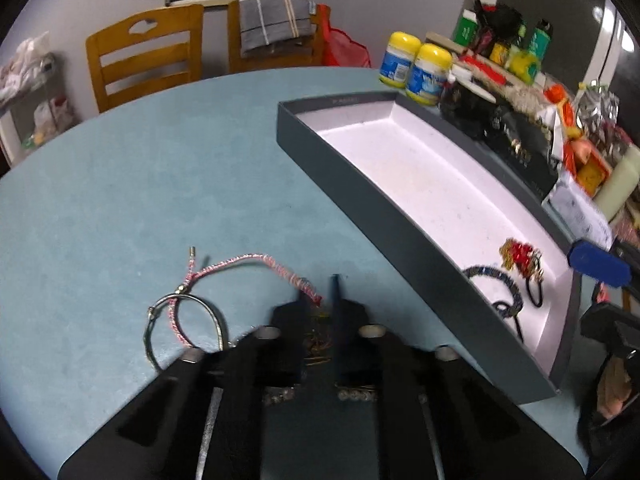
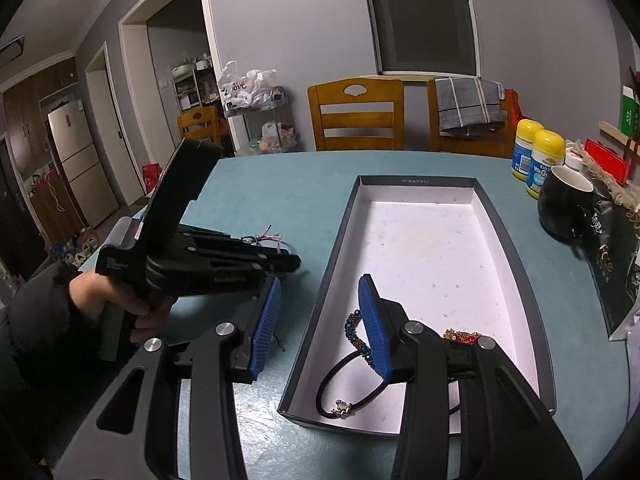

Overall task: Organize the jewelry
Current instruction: 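Grasp the pink string bracelet from the pile with the left gripper, then grasp the gold hair clip with the right gripper while the left gripper holds the pink bracelet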

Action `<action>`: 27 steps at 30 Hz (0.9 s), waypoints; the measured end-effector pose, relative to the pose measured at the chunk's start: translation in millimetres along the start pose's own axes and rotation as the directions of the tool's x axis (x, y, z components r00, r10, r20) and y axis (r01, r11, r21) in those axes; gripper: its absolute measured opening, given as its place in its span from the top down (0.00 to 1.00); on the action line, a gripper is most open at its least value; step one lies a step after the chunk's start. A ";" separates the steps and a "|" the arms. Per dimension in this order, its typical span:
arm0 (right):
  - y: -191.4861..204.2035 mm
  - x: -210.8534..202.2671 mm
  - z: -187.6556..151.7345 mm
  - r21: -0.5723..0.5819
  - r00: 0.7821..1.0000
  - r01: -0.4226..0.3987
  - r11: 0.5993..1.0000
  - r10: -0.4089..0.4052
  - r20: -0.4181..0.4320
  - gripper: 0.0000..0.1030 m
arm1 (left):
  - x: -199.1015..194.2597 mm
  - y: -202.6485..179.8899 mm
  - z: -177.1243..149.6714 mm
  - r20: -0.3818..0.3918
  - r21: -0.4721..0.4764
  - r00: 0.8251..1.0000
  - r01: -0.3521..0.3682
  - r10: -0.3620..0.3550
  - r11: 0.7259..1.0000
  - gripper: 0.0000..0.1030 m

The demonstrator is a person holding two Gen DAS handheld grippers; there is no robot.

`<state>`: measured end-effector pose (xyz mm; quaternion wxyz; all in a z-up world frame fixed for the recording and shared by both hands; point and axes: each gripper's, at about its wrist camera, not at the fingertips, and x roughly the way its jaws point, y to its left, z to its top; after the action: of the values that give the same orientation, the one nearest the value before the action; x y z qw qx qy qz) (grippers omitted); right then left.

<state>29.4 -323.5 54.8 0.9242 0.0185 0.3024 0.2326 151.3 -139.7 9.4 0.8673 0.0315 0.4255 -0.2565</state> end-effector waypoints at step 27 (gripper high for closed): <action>113.5 119.9 15.3 -0.097 0.973 0.018 0.995 -0.040 -0.227 0.49 | -177.3 58.8 20.9 0.418 -0.129 0.908 0.095 -0.032 0.987 0.95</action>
<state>75.6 -167.9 21.2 0.8864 -0.0565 0.3956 0.2336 104.4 -20.4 146.7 0.9290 -0.1014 0.2501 -0.2534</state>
